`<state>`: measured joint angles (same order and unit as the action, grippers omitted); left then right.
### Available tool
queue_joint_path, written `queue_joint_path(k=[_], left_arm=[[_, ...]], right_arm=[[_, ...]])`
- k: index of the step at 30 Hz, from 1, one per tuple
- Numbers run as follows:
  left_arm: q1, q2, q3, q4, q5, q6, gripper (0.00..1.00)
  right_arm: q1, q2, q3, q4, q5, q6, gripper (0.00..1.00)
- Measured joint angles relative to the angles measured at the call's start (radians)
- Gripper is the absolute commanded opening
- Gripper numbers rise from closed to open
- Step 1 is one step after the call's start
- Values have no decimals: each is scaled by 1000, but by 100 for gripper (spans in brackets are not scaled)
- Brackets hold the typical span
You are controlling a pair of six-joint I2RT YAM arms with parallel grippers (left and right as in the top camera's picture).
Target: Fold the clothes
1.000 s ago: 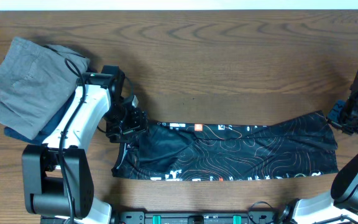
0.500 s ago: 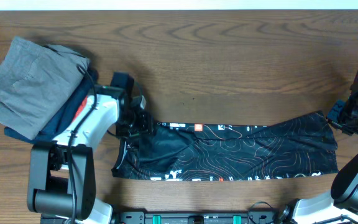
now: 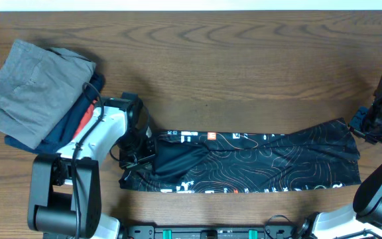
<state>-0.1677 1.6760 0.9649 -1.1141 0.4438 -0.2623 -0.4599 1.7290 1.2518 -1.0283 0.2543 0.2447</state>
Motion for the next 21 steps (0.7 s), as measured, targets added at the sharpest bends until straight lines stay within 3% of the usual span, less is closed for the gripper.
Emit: queue_joint_path(k=[1, 4, 5, 9, 12, 21], left_arm=[[0, -1, 0, 0, -3, 0, 13], [0, -1, -3, 4, -13, 0, 65], [0, -1, -4, 7, -15, -2, 69], [0, -1, -5, 48, -25, -3, 71], [2, -1, -2, 62, -26, -3, 71], [50, -58, 95, 37, -29, -3, 71]], right_arm=[[0, 0, 0, 0, 0, 0, 16], [0, 0, 0, -14, 0, 0, 20], [0, 0, 0, -21, -1, 2, 24], [0, 0, -1, -50, -20, -23, 48], [-1, 0, -12, -50, -38, -58, 59], [-44, 6, -86, 45, -90, -196, 63]])
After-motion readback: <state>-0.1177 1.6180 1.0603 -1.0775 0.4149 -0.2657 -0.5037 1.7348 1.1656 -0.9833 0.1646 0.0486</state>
